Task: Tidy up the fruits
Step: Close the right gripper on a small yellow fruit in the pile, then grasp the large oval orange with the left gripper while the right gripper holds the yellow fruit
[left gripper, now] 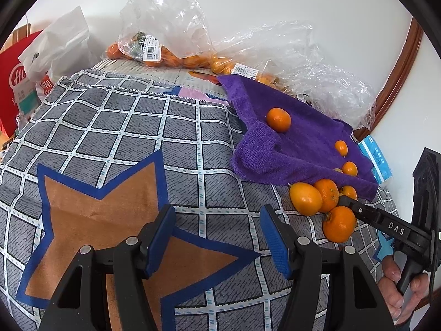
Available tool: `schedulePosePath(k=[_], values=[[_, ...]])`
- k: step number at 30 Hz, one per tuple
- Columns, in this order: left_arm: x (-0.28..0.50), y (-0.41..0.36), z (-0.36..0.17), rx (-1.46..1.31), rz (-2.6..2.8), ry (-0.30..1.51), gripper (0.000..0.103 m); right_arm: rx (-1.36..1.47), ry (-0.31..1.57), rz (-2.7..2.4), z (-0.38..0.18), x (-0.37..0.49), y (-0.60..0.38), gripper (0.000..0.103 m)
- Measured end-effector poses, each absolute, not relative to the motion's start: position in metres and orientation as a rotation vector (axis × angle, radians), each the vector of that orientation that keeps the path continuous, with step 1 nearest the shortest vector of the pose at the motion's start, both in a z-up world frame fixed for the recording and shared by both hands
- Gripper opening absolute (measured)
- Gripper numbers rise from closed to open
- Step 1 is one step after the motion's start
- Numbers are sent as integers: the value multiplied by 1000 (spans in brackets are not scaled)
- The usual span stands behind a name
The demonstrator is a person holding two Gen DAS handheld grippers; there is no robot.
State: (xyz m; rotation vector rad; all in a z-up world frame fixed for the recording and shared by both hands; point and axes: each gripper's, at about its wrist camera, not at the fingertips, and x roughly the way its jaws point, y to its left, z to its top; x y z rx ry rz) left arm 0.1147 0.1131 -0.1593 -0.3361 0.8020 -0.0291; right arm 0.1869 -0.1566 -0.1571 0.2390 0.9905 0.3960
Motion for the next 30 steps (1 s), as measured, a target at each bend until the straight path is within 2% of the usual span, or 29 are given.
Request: schedulePosePath(k=[2, 4, 14, 18, 22, 30], values=[[114, 113, -159, -335, -27, 800, 61, 253, 995, 408, -159, 189, -157, 32], [114, 113, -159, -333, -26, 799, 61, 267, 1000, 415, -161, 191, -158, 26], [108, 98, -152, -293, -102, 785, 61, 125, 877, 327, -135, 160, -181, 26], [107, 74, -140, -300, -180, 808, 61, 25, 827, 211, -129, 148, -212, 26], [126, 47, -134, -321, -239, 823, 61, 41, 830, 153, -135, 154, -242, 26], [161, 33, -156, -403, -193, 930, 44, 101, 826, 165, -154, 167, -265, 26]])
